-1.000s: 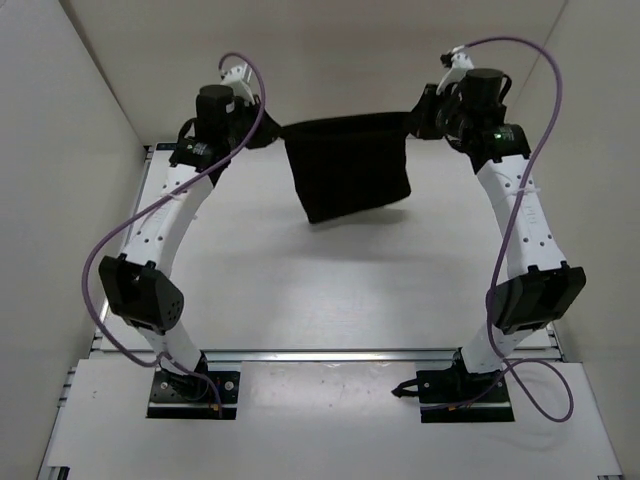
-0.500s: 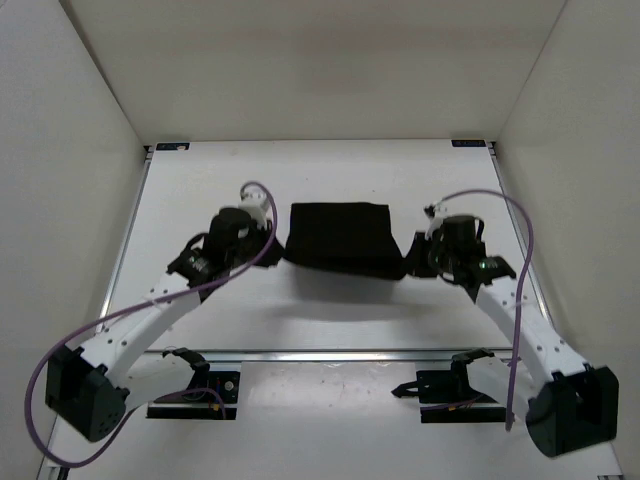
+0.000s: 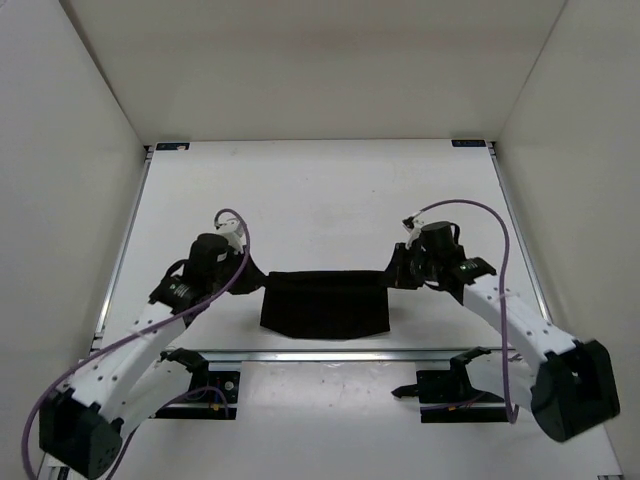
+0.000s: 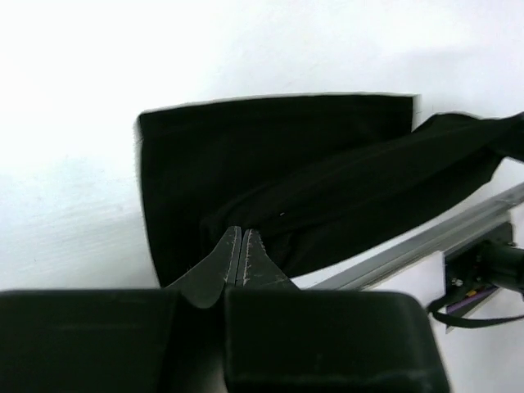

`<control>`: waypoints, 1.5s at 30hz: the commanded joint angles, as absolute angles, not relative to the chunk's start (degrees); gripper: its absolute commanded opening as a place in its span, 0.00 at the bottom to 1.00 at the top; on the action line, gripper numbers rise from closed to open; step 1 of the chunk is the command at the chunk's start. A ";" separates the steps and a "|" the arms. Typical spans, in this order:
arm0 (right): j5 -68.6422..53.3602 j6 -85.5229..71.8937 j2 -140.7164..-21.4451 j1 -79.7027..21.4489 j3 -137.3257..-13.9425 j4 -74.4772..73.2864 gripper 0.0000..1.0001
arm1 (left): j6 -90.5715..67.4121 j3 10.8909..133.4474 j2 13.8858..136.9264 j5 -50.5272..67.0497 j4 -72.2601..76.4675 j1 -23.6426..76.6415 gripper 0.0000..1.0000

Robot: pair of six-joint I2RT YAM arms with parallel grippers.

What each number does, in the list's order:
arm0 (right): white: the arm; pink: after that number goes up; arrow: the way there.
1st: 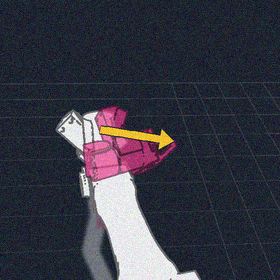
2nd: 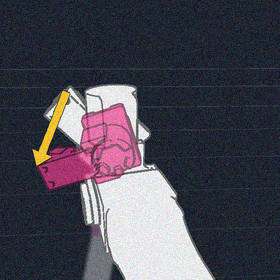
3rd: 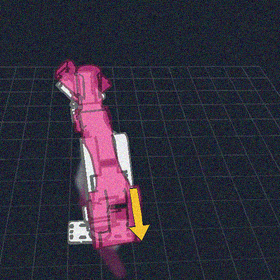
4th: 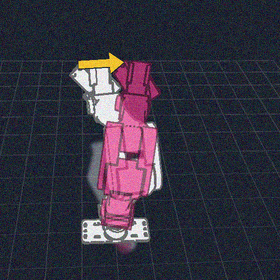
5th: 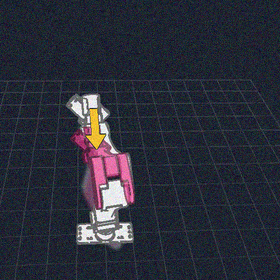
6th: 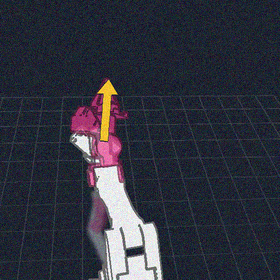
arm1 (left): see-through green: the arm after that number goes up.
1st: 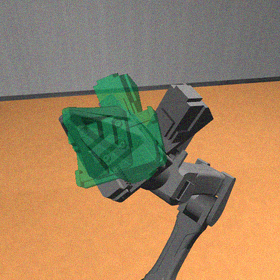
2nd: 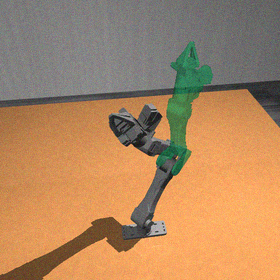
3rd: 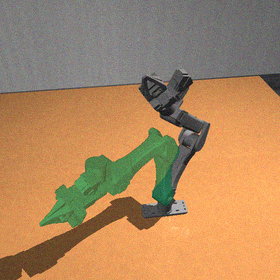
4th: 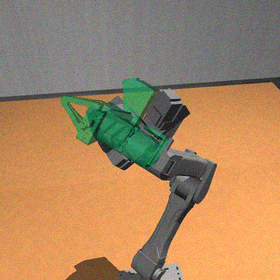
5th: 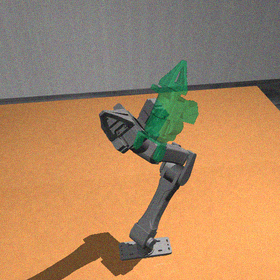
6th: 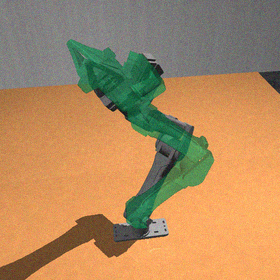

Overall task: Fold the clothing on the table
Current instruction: Fold the skirt

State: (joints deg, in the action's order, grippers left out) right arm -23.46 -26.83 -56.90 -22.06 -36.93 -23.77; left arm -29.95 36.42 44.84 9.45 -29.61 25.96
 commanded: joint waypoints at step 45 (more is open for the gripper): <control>-25.49 -23.12 -57.54 -16.96 -30.66 -15.65 0.00 | -30.50 33.31 50.51 3.00 -23.91 24.17 0.00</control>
State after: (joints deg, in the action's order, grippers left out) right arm -26.68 -26.28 -52.88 -17.96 -27.11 -19.38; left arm -30.98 31.09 45.28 7.31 -25.71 25.80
